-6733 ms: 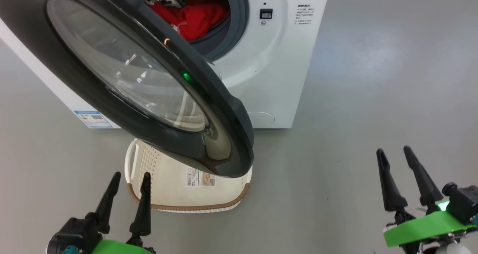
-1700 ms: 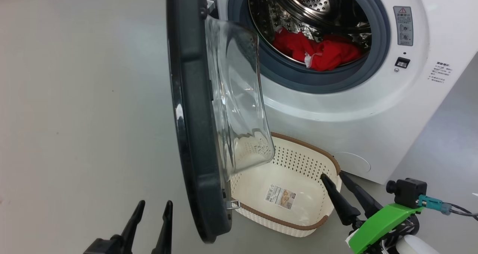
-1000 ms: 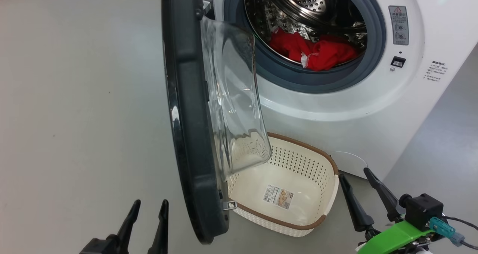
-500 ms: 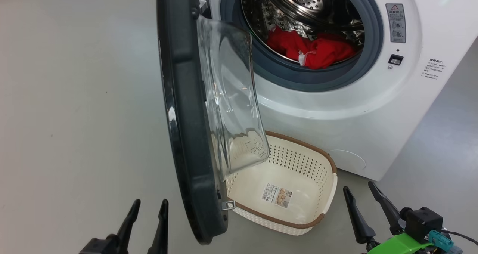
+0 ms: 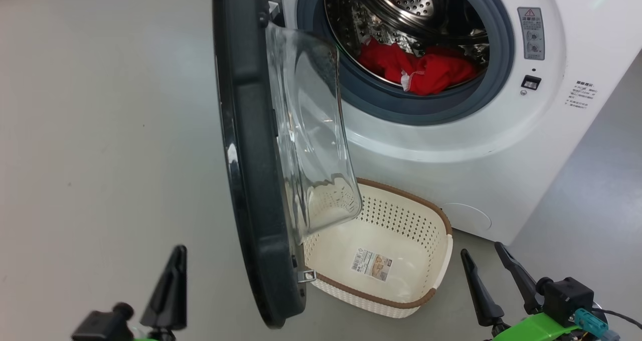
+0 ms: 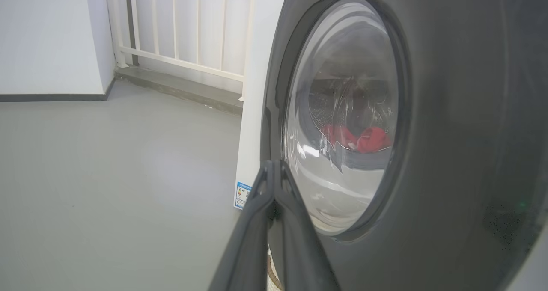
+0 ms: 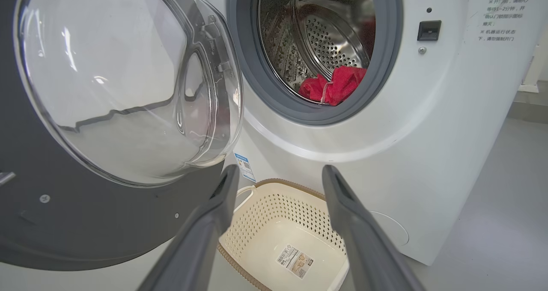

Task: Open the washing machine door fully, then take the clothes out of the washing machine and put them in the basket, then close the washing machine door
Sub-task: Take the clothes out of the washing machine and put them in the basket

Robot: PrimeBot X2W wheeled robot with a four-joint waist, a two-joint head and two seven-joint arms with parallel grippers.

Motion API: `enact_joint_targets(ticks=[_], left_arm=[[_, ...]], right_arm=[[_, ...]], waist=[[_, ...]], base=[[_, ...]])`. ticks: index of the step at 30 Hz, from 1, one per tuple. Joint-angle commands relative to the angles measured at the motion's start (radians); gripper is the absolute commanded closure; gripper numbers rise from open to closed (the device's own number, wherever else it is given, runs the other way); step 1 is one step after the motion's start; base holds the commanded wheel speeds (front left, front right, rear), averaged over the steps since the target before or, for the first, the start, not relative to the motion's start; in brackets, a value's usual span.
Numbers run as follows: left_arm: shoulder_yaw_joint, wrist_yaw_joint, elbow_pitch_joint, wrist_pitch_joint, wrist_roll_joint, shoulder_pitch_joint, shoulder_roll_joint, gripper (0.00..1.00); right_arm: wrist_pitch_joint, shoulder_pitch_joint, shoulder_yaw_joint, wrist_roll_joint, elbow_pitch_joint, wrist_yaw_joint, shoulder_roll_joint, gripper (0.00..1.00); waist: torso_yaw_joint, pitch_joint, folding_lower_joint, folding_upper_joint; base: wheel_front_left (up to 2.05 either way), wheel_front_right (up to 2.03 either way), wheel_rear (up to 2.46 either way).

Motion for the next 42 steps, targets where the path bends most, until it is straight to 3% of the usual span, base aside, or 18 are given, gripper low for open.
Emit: enact_joint_targets(ticks=[1, 7, 14, 19, 25, 31, 42], left_arm=[[0.043, -0.007, -0.041, -0.012, -0.003, -0.044, 0.008, 1.00], [0.059, 0.003, -0.283, -0.012, 0.002, -0.081, 0.008, 1.00], [-0.142, -0.002, -0.449, -0.012, 0.068, -0.063, 0.008, 1.00], [-0.282, -0.011, -0.385, -0.012, 0.052, -0.031, 0.008, 1.00], [-0.354, -0.018, -0.223, -0.012, -0.026, -0.010, 0.008, 1.00], [-0.344, -0.026, -0.077, -0.012, -0.053, -0.027, 0.008, 1.00], [-0.271, -0.005, -0.023, -0.012, -0.062, -0.053, 0.008, 1.00]], right_arm=[[-0.009, -0.015, 0.017, -0.014, -0.028, 0.007, -0.004, 0.00], [-0.009, -0.012, 0.027, -0.014, -0.032, 0.007, -0.004, 0.00], [-0.009, -0.017, 0.030, -0.013, -0.037, 0.007, -0.007, 0.00], [-0.009, -0.021, 0.035, -0.013, -0.038, 0.007, -0.007, 0.00], [-0.009, -0.021, 0.038, -0.011, -0.038, 0.007, -0.005, 0.00], [-0.009, -0.020, 0.037, -0.010, -0.036, 0.007, -0.005, 0.00], [-0.009, -0.022, 0.031, -0.010, -0.038, 0.007, -0.008, 0.00]], waist=[[0.000, -0.001, 0.0000, 0.0000], [-0.004, -0.006, 0.0000, 0.0000], [-0.009, -0.003, 0.0000, 0.0000], [-0.012, -0.003, 0.0000, 0.0000], [-0.015, -0.004, 0.0000, 0.0000], [-0.015, -0.005, 0.0000, 0.0000], [-0.011, 0.001, 0.0000, 0.0000]], base=[[0.00, 0.00, 0.00], [0.00, 0.00, 0.00], [0.00, 0.00, 0.00], [0.00, 0.00, 0.00], [0.00, 0.00, 0.00], [0.00, 0.00, 0.00], [0.00, 0.00, 0.00]])
